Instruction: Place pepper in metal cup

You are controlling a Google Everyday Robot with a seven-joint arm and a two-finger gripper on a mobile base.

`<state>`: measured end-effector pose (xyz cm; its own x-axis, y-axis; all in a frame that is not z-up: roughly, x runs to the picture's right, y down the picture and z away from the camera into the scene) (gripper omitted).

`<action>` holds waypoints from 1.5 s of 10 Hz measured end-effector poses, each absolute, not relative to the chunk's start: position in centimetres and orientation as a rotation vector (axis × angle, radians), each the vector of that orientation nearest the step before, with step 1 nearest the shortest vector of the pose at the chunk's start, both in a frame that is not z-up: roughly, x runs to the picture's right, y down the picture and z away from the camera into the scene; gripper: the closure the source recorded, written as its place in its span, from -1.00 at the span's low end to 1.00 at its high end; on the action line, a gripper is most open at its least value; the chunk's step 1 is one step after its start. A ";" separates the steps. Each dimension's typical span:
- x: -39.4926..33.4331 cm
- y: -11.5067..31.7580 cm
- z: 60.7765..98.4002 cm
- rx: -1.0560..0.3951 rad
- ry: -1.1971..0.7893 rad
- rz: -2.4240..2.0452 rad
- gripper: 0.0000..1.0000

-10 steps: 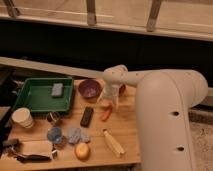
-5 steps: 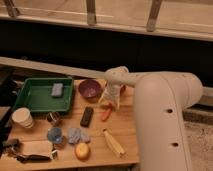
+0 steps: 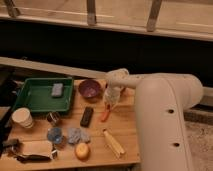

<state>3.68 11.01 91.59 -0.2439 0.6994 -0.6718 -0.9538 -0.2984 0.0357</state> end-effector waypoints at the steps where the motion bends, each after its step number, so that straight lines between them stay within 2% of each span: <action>1: 3.7 11.0 91.5 -0.654 0.534 1.786 0.83; 3: 3.6 10.4 91.0 -0.640 0.515 1.797 1.00; 5: 3.9 8.5 89.3 -0.610 0.468 1.818 1.00; 9: 2.2 3.1 83.0 -0.569 0.285 1.788 1.00; 11: -1.1 1.2 80.3 -0.632 0.133 1.690 1.00; 15: -8.7 0.1 77.8 -0.743 -0.051 1.537 1.00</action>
